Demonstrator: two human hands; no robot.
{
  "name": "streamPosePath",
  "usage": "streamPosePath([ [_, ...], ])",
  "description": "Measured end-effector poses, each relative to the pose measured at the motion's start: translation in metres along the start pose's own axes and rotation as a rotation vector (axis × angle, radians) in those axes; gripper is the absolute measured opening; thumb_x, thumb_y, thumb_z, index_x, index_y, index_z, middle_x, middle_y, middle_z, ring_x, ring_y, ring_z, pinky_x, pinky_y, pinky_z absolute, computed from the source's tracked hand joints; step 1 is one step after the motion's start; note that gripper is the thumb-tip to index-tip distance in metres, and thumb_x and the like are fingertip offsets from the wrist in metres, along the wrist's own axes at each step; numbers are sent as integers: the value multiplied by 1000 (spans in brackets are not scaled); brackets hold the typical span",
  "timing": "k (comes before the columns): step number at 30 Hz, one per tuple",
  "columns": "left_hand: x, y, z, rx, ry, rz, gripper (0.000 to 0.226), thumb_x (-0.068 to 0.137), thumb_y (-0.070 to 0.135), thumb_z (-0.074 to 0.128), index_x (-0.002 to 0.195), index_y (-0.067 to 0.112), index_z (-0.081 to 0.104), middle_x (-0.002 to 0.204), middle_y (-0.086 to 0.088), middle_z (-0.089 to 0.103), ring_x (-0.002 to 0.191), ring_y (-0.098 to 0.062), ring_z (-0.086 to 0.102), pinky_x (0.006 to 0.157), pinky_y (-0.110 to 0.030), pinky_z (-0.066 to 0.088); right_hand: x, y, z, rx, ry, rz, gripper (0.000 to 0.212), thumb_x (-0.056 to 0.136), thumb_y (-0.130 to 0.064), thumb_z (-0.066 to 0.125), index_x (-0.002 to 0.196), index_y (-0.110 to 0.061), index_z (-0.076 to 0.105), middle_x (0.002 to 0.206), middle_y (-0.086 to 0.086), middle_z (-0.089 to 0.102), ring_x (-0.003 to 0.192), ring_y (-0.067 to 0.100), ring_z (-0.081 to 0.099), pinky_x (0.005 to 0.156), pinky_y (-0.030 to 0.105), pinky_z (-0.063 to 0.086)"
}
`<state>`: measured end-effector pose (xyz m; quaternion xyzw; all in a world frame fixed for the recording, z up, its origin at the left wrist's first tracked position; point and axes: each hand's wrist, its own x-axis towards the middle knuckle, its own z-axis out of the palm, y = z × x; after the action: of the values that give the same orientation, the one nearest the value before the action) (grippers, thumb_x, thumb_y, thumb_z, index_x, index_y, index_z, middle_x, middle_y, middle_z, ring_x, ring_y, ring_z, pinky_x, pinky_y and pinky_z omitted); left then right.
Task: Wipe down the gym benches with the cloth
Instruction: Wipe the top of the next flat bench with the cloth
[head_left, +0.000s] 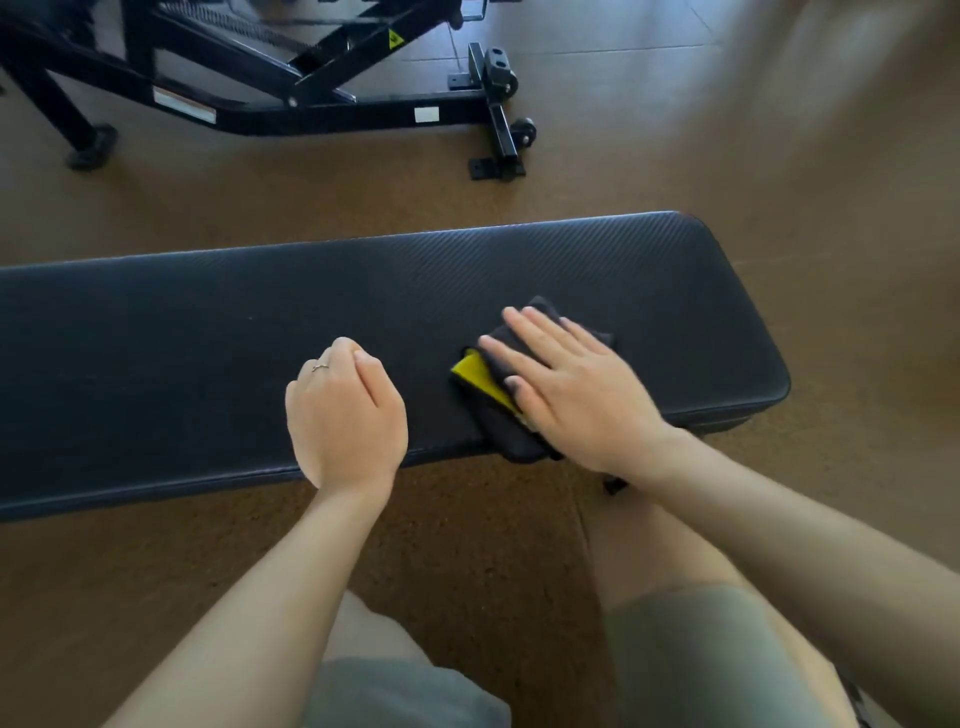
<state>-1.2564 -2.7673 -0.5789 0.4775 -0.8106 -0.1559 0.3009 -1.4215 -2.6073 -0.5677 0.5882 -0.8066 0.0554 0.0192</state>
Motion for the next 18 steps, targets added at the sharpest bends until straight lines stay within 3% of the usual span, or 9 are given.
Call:
streamPosePath([
  [4,-1,3,0,-30,35,-31,31,101,10,36,72,16,45,61,10,38,57,-8,34,62,-35,34,-17,57,-14,-45,-86,115,55,109,-47,16,162,-35,26,170,4,23,158,20,15,128,42,15],
  [8,0,4,1,-11,36,-37,29,100,14,33,73,15,44,64,5,43,61,-17,37,62,-37,35,8,-5,-9,-61,-89,-35,59,108,-41,17,163,-20,28,170,7,22,159,23,14,129,46,13],
  [12,1,1,4,2,54,-2,31,102,16,32,73,18,41,64,9,38,61,-20,42,65,-36,36,63,-54,4,65,-135,-250,58,110,-42,16,163,-20,22,172,4,15,160,21,7,130,45,5],
  [15,3,-1,5,30,58,-18,33,104,15,33,72,18,38,63,10,36,59,-17,40,65,-34,33,116,-59,9,102,-117,-173,56,111,-41,17,164,-22,23,172,4,16,159,20,8,130,45,6],
  [18,3,0,4,31,63,-15,33,103,16,32,70,19,36,62,10,35,58,-17,38,64,-34,33,115,-71,14,83,-76,-75,57,111,-41,18,163,-20,25,171,7,18,159,23,10,129,48,10],
])
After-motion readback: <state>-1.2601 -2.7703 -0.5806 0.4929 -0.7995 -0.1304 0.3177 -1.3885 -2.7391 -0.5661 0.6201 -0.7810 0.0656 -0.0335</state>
